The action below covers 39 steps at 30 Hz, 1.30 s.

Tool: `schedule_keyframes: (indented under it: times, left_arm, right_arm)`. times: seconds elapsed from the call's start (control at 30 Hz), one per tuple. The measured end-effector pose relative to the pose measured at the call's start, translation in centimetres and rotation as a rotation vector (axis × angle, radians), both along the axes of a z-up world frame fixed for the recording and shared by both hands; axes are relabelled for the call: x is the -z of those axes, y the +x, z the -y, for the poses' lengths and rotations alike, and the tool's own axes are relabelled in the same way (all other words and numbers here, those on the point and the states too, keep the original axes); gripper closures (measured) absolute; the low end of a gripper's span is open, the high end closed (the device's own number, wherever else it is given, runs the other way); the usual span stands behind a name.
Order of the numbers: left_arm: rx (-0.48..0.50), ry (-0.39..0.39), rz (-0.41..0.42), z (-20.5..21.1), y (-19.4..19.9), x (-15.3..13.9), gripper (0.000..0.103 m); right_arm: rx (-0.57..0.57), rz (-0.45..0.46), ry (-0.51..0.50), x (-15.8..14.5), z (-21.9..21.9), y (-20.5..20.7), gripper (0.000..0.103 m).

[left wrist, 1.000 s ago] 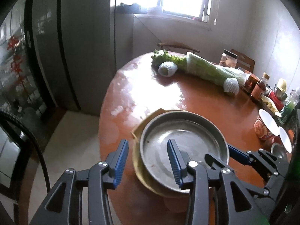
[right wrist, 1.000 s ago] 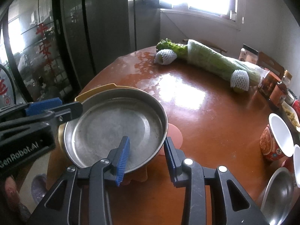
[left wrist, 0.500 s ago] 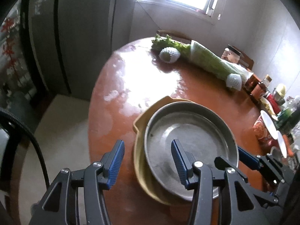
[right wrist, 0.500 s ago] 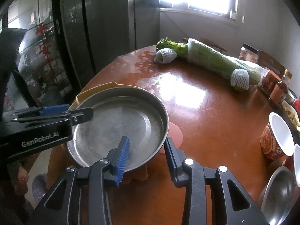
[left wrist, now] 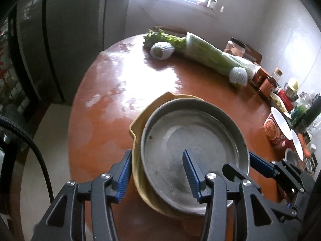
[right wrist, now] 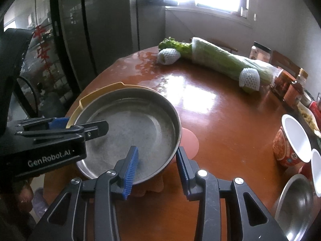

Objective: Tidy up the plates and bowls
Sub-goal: 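Open the left tool to release the tray and withdraw, then move the left tool to the steel bowl and grasp its rim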

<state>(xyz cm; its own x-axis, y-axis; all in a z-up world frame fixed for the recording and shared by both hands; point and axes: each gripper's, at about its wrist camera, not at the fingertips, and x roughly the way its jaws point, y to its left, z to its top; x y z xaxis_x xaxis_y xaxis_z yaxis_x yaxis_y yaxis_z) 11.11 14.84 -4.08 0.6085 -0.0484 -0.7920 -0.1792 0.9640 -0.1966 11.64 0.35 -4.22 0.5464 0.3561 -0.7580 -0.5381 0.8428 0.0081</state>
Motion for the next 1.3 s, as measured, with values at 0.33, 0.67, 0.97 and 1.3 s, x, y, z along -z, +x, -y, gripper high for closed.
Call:
schedule_keyframes:
  times: [0.33, 0.67, 0.97, 1.3]
  left_arm:
    - [0.061, 0.022, -0.003, 3.4, 1.3, 0.1, 0.053]
    - [0.027, 0.081, 0.050, 4.1, 0.8, -1.8, 0.053]
    - [0.020, 0.115, 0.083, 5.0, -0.3, -3.4, 0.053]
    - [0.042, 0.115, 0.142, 7.2, -2.0, -6.3, 0.052]
  right_arm:
    - [0.074, 0.007, -0.007, -0.2, 3.0, 0.6, 0.063]
    - [0.116, 0.025, 0.025, -1.0, 5.1, 0.7, 0.061]
    - [0.136, 0.051, 0.055, -2.4, 6.6, 0.1, 0.056]
    - [0.167, 0.096, 0.115, -5.3, 9.5, -1.6, 0.052]
